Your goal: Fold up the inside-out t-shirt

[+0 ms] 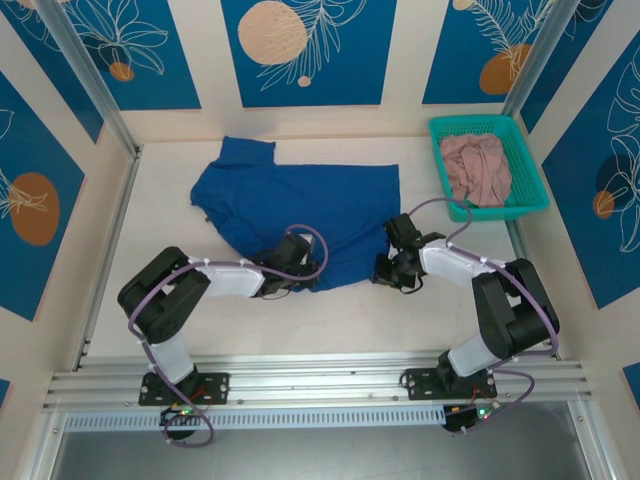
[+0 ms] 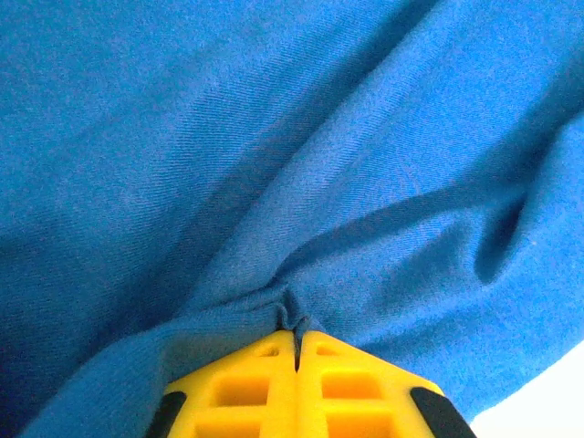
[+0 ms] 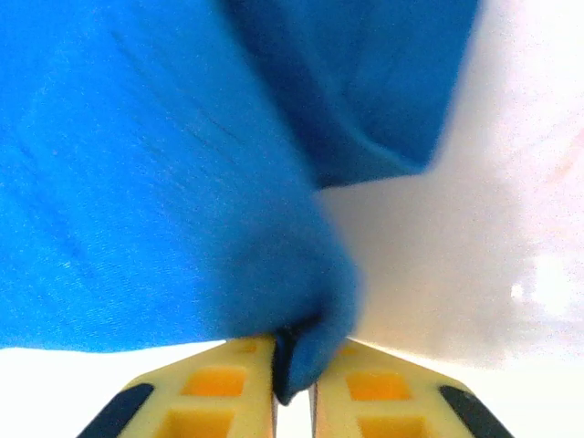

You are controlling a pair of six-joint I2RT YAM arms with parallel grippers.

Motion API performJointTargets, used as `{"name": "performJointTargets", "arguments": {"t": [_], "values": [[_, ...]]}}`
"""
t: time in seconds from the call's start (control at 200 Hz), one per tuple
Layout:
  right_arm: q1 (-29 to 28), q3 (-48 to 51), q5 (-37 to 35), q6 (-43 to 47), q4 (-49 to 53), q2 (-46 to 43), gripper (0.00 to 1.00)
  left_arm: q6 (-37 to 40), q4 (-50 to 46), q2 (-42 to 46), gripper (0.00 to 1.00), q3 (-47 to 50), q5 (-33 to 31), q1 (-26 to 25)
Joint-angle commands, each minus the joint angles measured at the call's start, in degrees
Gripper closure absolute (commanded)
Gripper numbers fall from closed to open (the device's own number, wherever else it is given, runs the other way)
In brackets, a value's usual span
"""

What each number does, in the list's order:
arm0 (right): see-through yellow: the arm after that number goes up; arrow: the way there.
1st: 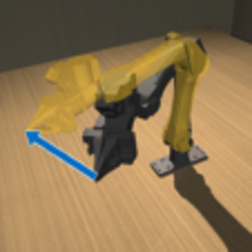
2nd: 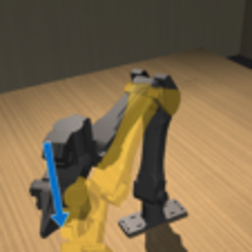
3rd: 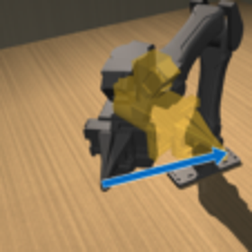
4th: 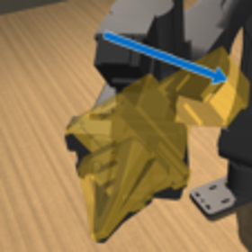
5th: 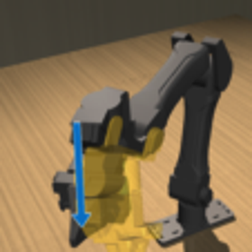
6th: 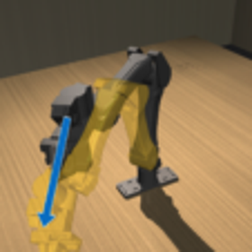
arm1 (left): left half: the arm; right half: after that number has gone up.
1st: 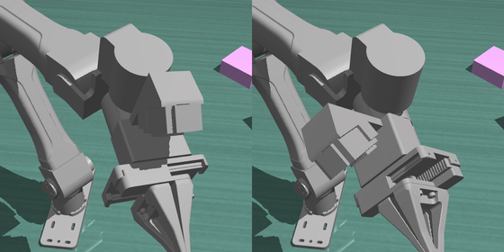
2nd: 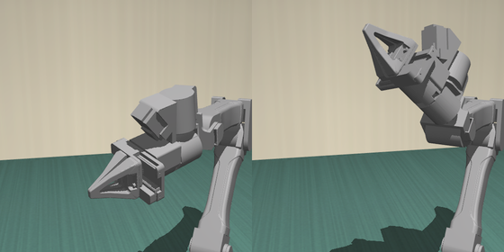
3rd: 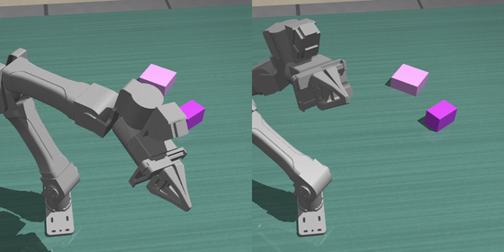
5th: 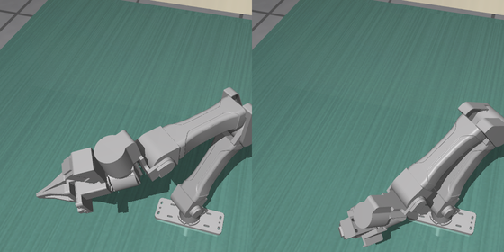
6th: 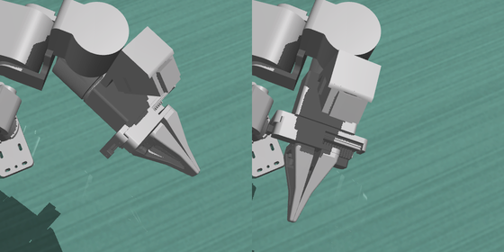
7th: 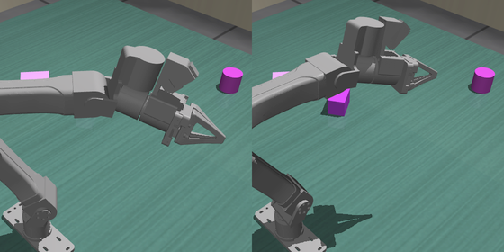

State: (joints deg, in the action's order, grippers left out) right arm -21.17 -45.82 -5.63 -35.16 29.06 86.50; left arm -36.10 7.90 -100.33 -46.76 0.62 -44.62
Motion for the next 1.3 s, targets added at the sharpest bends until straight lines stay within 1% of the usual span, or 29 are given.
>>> {"name": "performJointTargets", "arguments": {"t": [0.0,0.105,0.235,0.365,0.425,0.485,0.545,0.67,0.74,0.815,1.005,1.185,1.225,1.295], "values": [[1.25,-4.32,-9.17,3.18,4.18,-0.45,0.87,-0.14,-9.05,-2.32,1.0,2.42,-1.32,1.12],[2.76,-7.24,-13.47,6.01,6.09,0.02,0.9,-0.03,-9.02,-2.25,1.0,2.55,-1.41,1.17],[4.13,-10.69,-19.17,9.21,9.02,0.93,0.88,0.22,-9.14,-2.32,1.0,2.64,-1.5,1.12],[5.07,-12.04,-20.4,10.79,10.3,0.61,0.85,0.23,-9.11,-2.28,1.0,2.64,-1.5,1.14],[5.25,-12.06,-19.13,10.98,10.66,0.18,0.82,0.31,-9.09,-2.37,1.0,2.55,-1.46,1.12],[5.22,-11.58,-16.18,10.43,10.91,-0.48,0.79,0.39,-9.16,-2.41,1.0,2.42,-1.41,1.14],[5.19,-10.44,-11.76,9.25,10.7,-1.42,0.76,0.45,-9.26,-2.45,1.0,2.29,-1.46,1.16],[4.09,-6.18,0.19,4.67,7.08,-4.1,0.67,0.55,-9.37,-2.58,1.0,2.16,-1.26,1.15],[3.1,-4.57,4.13,1.89,5.06,-4.58,0.63,0.52,-9.42,-2.67,1.0,2.1,-1.24,1.18],[3.04,-3.53,7.42,-1.12,2.1,-3.8,0.6,0.61,-9.26,-2.93,1.0,1.94,-1.0,1.12],[4.2,-3.53,9.97,-5.48,-4.02,-0.02,0.59,0.64,-9.14,-2.68,1.0,2.02,-0.71,1.12],[4.38,-6.13,7.57,-4.19,-4.81,5.04,0.6,0.67,-8.95,-2.67,1.0,2.05,-0.62,1.18],[4.29,-6.78,6.19,-3.62,-4.1,6.12,0.61,0.75,-8.94,-2.76,1.0,2.03,-0.55,1.16],[4.51,-7.14,3.89,-2.47,-2.36,6.72,0.67,0.72,-8.95,-2.55,1.0,2.03,-0.54,1.12]]}}
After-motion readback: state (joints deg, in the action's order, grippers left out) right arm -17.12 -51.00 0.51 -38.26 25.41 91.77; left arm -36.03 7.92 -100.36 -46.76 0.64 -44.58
